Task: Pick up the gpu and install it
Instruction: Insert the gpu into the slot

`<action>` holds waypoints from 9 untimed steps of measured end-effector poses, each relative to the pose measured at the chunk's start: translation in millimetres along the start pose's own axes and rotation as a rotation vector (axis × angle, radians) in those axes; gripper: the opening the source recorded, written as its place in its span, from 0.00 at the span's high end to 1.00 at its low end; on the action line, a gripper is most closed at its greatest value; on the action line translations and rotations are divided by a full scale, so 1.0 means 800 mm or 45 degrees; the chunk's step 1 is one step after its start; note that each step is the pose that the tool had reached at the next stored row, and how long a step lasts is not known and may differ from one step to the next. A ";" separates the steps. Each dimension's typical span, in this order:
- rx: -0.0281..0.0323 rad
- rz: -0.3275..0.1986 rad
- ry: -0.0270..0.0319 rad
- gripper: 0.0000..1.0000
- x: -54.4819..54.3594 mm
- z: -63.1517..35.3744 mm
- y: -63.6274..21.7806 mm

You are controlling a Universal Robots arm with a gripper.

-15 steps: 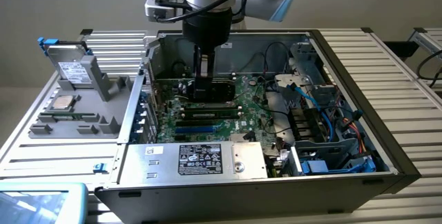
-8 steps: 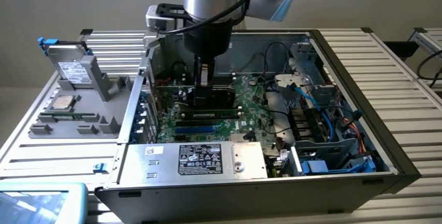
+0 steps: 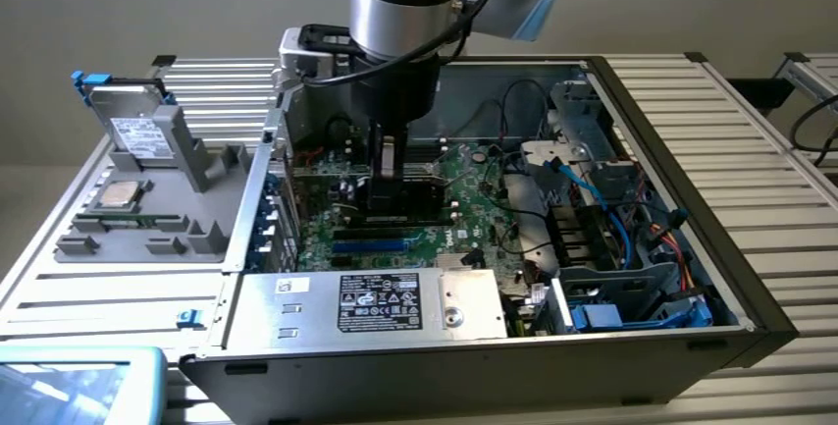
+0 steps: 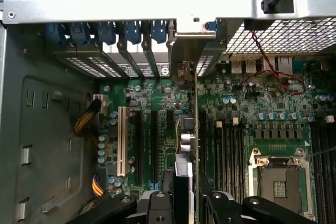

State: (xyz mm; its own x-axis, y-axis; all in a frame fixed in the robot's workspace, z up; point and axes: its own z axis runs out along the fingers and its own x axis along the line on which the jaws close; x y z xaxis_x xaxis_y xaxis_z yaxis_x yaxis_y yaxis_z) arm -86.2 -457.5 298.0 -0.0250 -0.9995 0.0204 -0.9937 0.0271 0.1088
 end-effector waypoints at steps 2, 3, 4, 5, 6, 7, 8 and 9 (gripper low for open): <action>-0.0001 -0.001 -0.0049 0.71 0.000 0.004 -0.001; -0.0002 -0.001 -0.0078 0.71 0.001 0.007 -0.001; -0.0003 -0.001 -0.0107 0.71 0.001 0.009 -0.001; -0.0004 -0.001 -0.0131 0.71 0.001 0.011 -0.001; -0.0004 -0.002 -0.0151 0.71 0.001 0.014 -0.001; -0.0005 -0.002 -0.0166 0.71 0.001 0.016 -0.002; -0.0004 -0.002 -0.0179 0.71 0.001 0.018 -0.002; -0.0005 -0.002 -0.0190 0.71 0.001 0.020 -0.002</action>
State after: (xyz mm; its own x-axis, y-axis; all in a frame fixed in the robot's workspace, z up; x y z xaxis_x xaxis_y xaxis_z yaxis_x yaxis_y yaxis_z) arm -86.3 -458.9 281.6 -0.0250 -0.9997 0.0054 -0.9937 0.0254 0.1093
